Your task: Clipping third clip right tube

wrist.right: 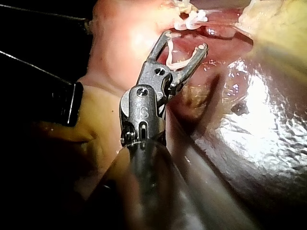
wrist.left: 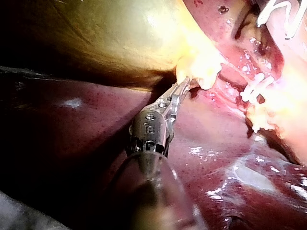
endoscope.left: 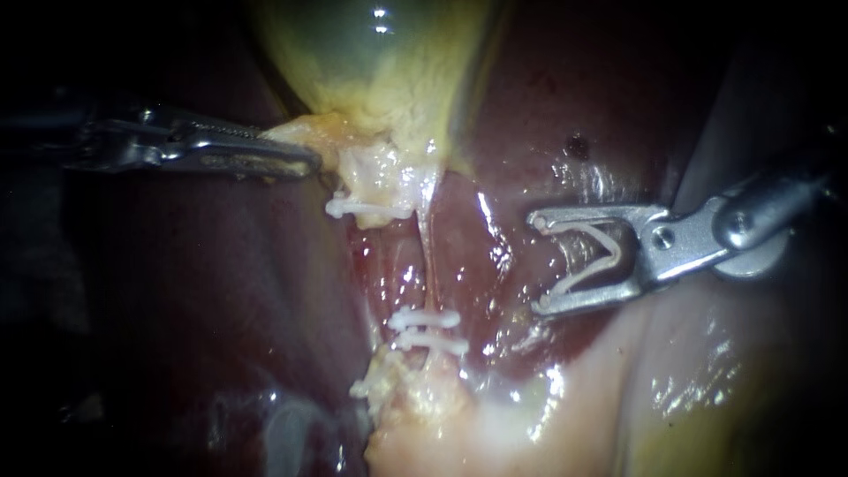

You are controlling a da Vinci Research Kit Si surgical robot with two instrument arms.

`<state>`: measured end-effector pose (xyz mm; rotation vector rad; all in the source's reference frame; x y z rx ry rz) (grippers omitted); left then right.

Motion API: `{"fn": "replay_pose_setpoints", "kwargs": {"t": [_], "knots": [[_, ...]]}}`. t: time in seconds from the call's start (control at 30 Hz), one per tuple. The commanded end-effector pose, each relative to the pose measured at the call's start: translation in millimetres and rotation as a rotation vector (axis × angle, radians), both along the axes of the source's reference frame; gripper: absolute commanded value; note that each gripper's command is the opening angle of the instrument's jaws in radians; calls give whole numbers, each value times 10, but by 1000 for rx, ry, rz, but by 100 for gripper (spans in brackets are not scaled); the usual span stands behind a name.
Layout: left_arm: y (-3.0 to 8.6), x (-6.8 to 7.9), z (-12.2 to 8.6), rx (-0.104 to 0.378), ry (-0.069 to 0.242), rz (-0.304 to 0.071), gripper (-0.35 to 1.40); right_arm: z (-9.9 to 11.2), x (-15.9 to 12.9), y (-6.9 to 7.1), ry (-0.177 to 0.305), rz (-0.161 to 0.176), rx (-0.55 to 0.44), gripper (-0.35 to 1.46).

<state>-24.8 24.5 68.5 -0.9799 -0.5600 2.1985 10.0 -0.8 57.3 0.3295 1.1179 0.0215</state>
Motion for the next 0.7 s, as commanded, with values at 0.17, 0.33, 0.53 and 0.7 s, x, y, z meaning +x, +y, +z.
{"fn": "replay_pose_setpoints", "kwargs": {"t": [0.17,0.33,0.53,0.7], "knots": [[-3,6,-14,4,-10,-2,-35,0,0,0,0,0,0,50],[0,24,-44,11,-35,-6,-35,0,0,1,0,0,0,50],[16,53,-91,1,-52,-47,-35,0,-1,1,0,0,0,50],[30,62,-124,-5,-68,-77,-35,0,-1,1,-1,1,0,50]]}}
